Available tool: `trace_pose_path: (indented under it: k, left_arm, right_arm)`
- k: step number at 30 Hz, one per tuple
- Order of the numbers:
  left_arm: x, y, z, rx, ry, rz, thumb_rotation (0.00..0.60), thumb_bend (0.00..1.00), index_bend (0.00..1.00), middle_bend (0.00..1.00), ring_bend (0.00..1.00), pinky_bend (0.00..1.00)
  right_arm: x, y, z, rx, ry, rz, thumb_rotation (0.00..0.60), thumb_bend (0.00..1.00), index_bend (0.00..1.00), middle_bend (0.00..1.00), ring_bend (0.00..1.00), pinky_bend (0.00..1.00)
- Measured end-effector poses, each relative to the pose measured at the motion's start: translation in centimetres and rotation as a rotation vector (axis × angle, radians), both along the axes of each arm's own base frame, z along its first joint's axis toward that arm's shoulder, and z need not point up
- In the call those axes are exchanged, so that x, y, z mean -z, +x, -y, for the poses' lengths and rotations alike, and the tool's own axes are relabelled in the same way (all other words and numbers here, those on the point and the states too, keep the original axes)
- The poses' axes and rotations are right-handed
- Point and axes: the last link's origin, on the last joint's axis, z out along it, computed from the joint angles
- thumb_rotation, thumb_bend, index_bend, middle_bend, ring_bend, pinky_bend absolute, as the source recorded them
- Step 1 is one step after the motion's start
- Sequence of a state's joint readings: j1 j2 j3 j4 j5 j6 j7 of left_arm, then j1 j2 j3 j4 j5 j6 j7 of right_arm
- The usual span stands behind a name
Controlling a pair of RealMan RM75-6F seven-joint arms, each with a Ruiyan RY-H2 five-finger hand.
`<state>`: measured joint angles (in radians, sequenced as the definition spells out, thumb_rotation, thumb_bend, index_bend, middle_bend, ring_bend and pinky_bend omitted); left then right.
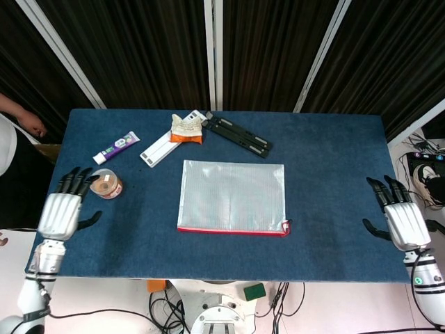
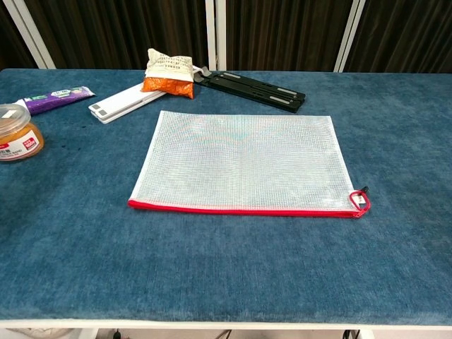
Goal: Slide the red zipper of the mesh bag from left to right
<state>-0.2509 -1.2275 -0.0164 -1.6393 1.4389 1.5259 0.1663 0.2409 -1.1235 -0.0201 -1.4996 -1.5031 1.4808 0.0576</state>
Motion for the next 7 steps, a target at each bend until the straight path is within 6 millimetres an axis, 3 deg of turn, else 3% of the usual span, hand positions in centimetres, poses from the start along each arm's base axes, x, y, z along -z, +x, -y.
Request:
trace_pose_path:
  k: [3,7]
  left_arm:
    - [-2.0,-1.4,2.7,-0.049,0.048,-0.024,0.600,0.19,0.19,0.10,0.05,0.14]
    - [-3.2,-2.5,6.0,-0.101,0.080,-0.018,0.600,0.19,0.19,0.10,0.05,0.14]
  right_arm:
    - [-0.7,-0.4,-1.1,0.010,-0.028,0.022,0.600,0.24,0.00,0.13,0.00,0.06]
    - [-1.1,-0.8,-2.9,0.014,-0.045,0.042,0.600,0.24,0.00,0.13,0.00,0.05]
